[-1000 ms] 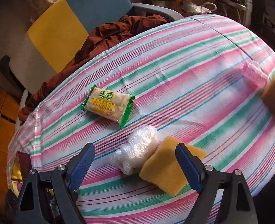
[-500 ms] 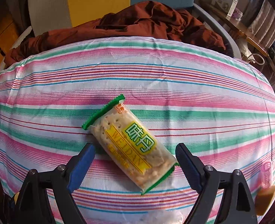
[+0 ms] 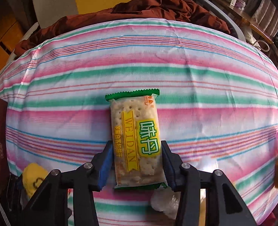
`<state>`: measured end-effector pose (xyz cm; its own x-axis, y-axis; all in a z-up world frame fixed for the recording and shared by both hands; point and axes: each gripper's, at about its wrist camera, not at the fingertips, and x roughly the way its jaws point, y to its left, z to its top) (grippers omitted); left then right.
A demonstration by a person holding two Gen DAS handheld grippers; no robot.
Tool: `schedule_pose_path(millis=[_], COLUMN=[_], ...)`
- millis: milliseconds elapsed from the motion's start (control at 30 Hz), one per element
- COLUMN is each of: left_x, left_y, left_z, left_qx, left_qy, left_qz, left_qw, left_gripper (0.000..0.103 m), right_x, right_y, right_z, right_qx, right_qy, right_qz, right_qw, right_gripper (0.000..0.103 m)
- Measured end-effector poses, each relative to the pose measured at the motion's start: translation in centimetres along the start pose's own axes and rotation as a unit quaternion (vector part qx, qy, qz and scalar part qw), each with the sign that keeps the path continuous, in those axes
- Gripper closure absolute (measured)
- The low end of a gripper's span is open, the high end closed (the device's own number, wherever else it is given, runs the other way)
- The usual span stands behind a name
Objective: Organize objects
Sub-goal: 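Carry the yellow knit glove over the gold tray with the left tool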
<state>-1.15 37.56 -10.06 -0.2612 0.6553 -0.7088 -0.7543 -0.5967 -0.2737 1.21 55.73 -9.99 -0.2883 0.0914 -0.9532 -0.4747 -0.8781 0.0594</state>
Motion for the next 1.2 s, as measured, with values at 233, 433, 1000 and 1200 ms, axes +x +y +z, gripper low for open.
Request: schedule_pose_path(millis=[233,433,1000,1200], left_x=[-0.1,-0.3,-0.6,0.6], left_y=[0.4,0.0,-0.2,0.0], left_z=[0.1,0.4,3.1,2.9], left_qx=[-0.009,-0.008,-0.003,-0.002], left_qy=[0.001,0.014,0.037,0.061], left_qz=[-0.022,-0.02,0.042,0.019], left_qw=[0.9997,0.9997,0.9984,0.998], left_gripper=[0.014,0.01,0.008,0.036], right_x=[0.1,0.1,0.3,0.5], right_y=[-0.3,-0.2,-0.6,-0.5], right_z=[-0.8,-1.0,0.0,0.1], right_qx=[0.004,0.0,-0.005,-0.016], right_qy=[-0.012,-0.013,-0.009,-0.014], right_qz=[0.007,0.012,0.019,0.014], right_qw=[1.0,1.0,1.0,1.0], right_gripper=[0.054,0.053,0.045,0.044])
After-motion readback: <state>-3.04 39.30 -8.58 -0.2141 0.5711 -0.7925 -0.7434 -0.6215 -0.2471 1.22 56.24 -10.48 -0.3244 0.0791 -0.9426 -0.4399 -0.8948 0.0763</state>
